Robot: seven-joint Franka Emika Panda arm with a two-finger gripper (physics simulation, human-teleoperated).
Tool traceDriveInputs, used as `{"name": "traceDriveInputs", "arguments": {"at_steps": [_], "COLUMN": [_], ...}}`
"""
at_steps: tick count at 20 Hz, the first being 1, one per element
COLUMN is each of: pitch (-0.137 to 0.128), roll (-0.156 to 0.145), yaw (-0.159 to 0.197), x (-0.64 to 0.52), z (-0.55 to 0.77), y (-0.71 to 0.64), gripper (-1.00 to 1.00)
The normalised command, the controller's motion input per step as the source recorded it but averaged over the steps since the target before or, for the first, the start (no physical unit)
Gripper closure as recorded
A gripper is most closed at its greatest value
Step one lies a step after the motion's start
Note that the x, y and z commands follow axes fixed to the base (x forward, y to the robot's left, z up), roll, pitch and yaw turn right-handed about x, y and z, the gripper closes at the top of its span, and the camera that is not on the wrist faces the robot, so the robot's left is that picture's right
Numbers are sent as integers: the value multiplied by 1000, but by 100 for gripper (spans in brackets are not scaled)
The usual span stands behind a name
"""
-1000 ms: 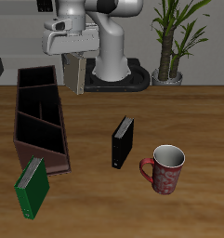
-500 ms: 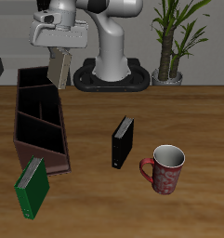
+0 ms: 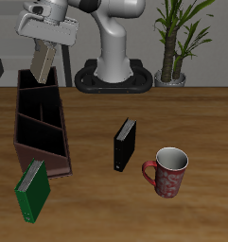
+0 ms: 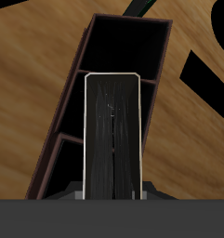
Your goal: Place the yellow book into the right desk caddy's back compartment
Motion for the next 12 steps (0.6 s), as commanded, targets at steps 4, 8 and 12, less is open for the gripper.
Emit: {"name": "traceDriveInputs", "arguments": {"at_steps": [4, 8, 12], "pitch": [-23, -17, -41], "roll": [-56, -46, -55], "yaw": [-44, -38, -75], "x": [39, 97, 107], "z": [81, 52, 180], "y": [-195, -205, -131], "gripper": [100, 100, 100]}}
